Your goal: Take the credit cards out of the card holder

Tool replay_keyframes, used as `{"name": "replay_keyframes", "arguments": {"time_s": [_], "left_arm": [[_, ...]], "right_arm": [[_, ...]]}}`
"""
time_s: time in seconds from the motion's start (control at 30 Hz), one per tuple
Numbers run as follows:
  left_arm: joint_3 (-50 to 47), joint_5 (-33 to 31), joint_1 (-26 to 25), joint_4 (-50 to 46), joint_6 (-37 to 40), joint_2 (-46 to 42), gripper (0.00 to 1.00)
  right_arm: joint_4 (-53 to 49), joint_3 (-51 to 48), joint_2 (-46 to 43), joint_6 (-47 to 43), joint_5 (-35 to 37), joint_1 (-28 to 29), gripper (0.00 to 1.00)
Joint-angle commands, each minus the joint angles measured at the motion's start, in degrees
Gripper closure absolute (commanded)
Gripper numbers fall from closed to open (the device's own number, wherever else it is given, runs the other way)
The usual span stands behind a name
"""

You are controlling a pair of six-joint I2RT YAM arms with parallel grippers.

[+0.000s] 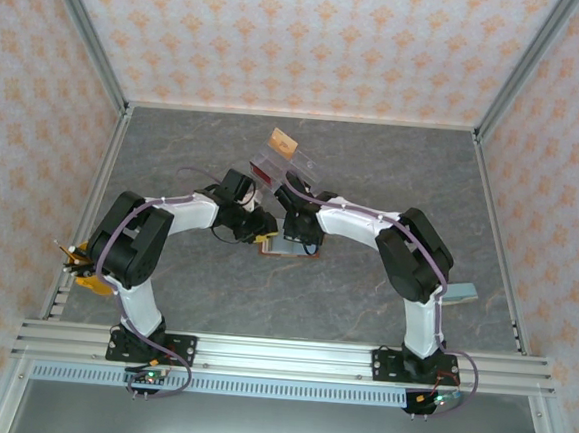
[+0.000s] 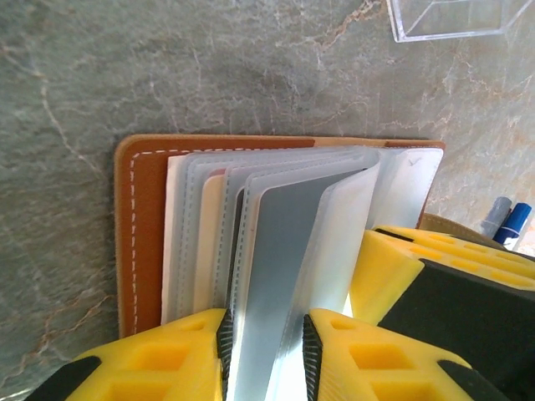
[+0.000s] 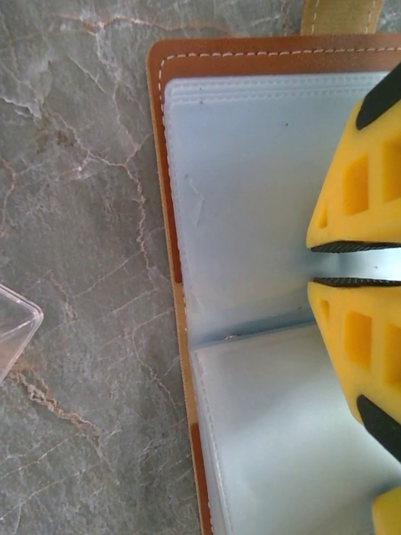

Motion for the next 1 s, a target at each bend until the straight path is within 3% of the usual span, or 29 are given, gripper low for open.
{"name": "replay_keyframes", "arguments": {"time_s": [0.0,0.97], "left_arm": [[1.0,4.5,-0.9,3.3,-1.0,0.9,0.68],[1.5,4.9,-1.0,3.2,1.0,-1.9,0.75]], "right_arm": [[-0.4,-2.5,2.8,1.0,-0.9,-0.2,0.84],[1.8,-4.5,0.0,1.2,-1.8,-1.2,0.86]]}}
